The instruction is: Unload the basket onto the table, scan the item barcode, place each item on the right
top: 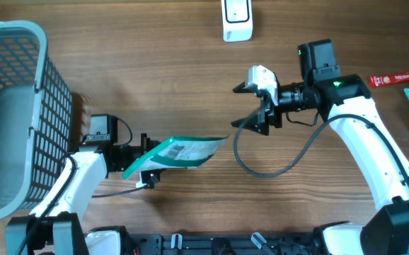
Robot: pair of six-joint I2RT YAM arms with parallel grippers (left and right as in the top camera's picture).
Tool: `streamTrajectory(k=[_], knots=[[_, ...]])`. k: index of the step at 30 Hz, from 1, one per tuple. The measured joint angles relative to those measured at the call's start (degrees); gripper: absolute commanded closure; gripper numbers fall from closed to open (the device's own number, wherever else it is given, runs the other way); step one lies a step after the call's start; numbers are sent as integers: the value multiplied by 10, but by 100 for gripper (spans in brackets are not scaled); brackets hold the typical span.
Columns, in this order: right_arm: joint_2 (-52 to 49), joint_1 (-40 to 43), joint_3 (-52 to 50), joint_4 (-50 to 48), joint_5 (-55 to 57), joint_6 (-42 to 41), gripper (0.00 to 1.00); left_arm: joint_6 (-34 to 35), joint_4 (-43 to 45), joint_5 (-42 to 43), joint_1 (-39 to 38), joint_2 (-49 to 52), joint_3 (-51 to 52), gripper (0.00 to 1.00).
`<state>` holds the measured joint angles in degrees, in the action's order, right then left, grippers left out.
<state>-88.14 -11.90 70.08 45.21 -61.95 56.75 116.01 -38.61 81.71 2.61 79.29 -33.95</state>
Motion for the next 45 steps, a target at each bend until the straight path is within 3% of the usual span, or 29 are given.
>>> streamTrajectory(k=[4, 7, 11, 13, 14, 17, 19, 23, 31, 32, 34, 35, 38, 41, 45], knots=[[0, 0, 0, 50, -67, 30, 19, 0, 8, -3, 1, 0, 0, 94], [0, 0, 0, 54, -92, -15, 20, 0, 9, -9, 4, 0, 0, 93], [0, 8, 0, -2, -122, -306, 22, 0, 16, -27, 5, 0, 0, 93], [0, 9, 0, -3, -125, -463, 46, 0, 31, -33, 5, 0, 0, 93], [0, 9, 0, -6, -126, -555, 37, 0, 45, -36, 5, 0, 0, 93], [0, 8, 2, 43, -97, -771, 35, 0, 61, -40, 5, 0, 0, 92], [0, 8, 2, 106, -81, -860, 38, 0, 70, -41, 5, 0, 0, 92], [0, 1, 2, 225, -49, -983, 25, 0, 78, -41, 5, 0, 0, 92], [-13, -58, 2, 145, 12, -1116, 19, 0, 79, -41, 5, 0, 0, 90], [-23, -76, 2, 120, 12, -1129, 24, 0, 78, -41, 5, 0, 0, 90], [-46, -103, 2, 84, 9, -1150, 50, 0, 78, -41, 5, 0, 0, 90], [-59, -115, 2, 83, 4, -1159, 70, 0, 78, -41, 5, 0, 0, 90], [-88, -131, 2, 89, -12, -1167, 96, 0, 78, -41, 5, 0, 0, 90], [-94, -133, 2, 98, -20, -1173, 96, 0, 78, -41, 5, 0, 0, 89], [-94, -133, 2, 102, -21, -1174, 96, 0, 78, -41, 5, 0, 0, 73]])
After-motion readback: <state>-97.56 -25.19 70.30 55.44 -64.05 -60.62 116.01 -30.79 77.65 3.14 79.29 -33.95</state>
